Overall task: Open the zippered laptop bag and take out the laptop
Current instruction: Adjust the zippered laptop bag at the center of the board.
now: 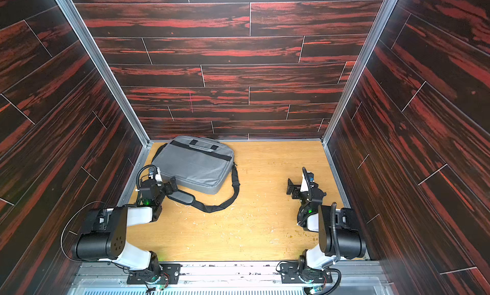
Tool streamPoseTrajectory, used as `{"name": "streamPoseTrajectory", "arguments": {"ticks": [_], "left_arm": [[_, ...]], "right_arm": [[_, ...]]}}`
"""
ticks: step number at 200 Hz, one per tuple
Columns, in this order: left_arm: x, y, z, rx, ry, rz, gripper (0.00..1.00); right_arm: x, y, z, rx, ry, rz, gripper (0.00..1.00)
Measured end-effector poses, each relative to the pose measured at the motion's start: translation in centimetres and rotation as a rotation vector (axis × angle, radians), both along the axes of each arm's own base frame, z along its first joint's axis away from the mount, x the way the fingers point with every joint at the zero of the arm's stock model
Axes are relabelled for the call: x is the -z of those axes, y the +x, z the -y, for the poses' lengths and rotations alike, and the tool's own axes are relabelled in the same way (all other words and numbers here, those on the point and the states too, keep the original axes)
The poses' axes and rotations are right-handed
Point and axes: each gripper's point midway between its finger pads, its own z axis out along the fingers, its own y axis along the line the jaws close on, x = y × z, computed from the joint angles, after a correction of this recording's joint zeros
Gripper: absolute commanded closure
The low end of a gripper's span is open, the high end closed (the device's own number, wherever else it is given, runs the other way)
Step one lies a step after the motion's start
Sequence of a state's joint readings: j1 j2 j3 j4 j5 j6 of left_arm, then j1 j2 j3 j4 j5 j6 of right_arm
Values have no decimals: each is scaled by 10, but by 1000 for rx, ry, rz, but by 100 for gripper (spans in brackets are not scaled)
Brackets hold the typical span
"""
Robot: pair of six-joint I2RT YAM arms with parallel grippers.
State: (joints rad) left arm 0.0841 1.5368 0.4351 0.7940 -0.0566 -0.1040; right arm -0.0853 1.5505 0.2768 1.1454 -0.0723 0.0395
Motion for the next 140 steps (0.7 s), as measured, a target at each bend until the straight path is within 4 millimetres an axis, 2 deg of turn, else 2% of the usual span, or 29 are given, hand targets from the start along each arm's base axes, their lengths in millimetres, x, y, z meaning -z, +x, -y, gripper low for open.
{"name": "streamPoseTrajectory", "arguments": {"ticks": [103,140], "left_arm": [[0,0,0,0,0,0,0],[0,0,0,-2,1,0,0]], "right_arm": [[0,0,0,-2,0,0,1],[-2,2,6,17,9,3,1]]}}
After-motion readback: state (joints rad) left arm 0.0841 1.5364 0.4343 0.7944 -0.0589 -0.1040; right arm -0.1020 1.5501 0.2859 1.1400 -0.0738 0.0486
